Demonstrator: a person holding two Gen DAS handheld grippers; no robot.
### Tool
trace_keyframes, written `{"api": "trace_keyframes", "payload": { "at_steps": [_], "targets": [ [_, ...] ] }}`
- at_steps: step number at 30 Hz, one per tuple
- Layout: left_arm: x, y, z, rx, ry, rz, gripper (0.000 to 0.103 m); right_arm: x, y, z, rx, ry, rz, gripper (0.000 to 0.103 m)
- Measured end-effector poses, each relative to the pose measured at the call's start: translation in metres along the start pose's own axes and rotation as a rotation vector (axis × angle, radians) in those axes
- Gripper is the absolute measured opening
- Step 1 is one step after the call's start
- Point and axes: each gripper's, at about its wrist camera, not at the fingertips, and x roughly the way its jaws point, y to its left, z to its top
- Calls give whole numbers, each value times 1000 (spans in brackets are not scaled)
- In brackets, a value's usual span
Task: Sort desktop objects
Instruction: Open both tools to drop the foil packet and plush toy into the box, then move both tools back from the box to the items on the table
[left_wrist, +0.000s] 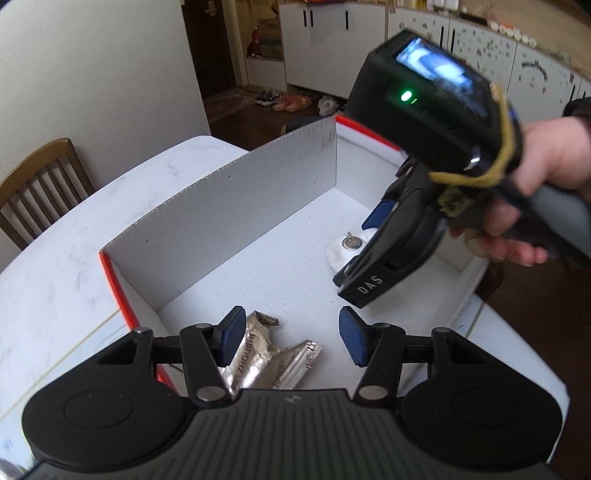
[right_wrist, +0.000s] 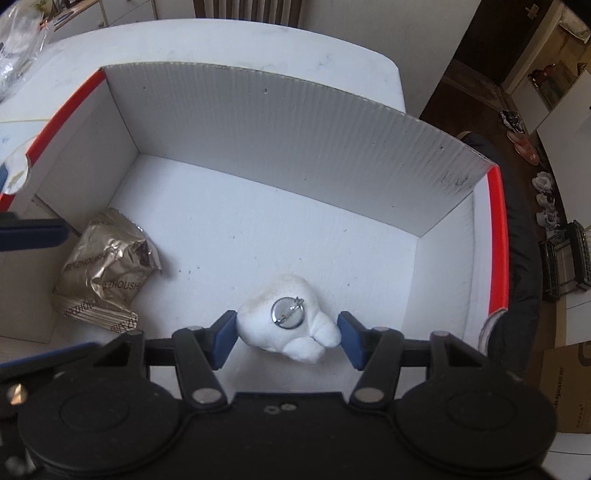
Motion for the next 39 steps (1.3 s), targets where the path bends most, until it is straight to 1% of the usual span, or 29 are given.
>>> {"api": "trace_keyframes", "payload": {
  "at_steps": [3,4,8,9,10,12,14,15,18,20,24,26,27,30,34,36,37,39],
  "targets": [
    [-9,-1,-3,-23,-20,-8,55,-1,4,0,-17,9,-5,68],
    [-13,-2,-4,-32,-25,-7,55,-2,6,0,-21,4,-12,72],
    [-29,-3,-10,-56,-62,6,55,-9,8,-2,-21,-21,-14,81],
    [-33,-2,-10,-64,-72,11,55,-11,8,-2,-20,-27,-7,86],
    [-37,-2,-12,-73,-79,11,55,-14,9,-3,-18,-36,-2,90],
    [-46,-1,-14,-93,-91,15,56,-21,7,-4,-13,-60,11,90],
    [-54,0,-17,-110,-104,20,61,-29,7,-8,-9,-85,21,94],
    [-59,0,-18,-117,-111,21,62,-33,8,-9,-9,-103,26,96],
    [-69,4,-23,-137,-132,31,63,-47,8,-14,0,-154,46,97],
    [-73,9,-25,-156,-140,29,71,-57,8,-16,6,-189,57,100],
    [-84,11,-34,-177,-157,31,73,-75,5,-23,28,-254,70,102],
    [-89,13,-37,-182,-164,38,79,-82,3,-28,53,-286,74,103],
    [-92,14,-38,-185,-170,41,80,-85,3,-30,69,-302,75,103],
    [-100,18,-43,-198,-188,42,80,-95,4,-36,123,-352,57,103],
    [-112,23,-51,-209,-208,51,80,-108,7,-42,174,-396,59,103],
    [-118,26,-55,-214,-217,53,81,-114,11,-46,192,-414,62,103],
    [-120,28,-57,-217,-221,56,83,-117,14,-48,195,-424,63,103],
    [-127,32,-62,-223,-231,63,84,-122,24,-50,198,-442,64,103]
  ]
}}
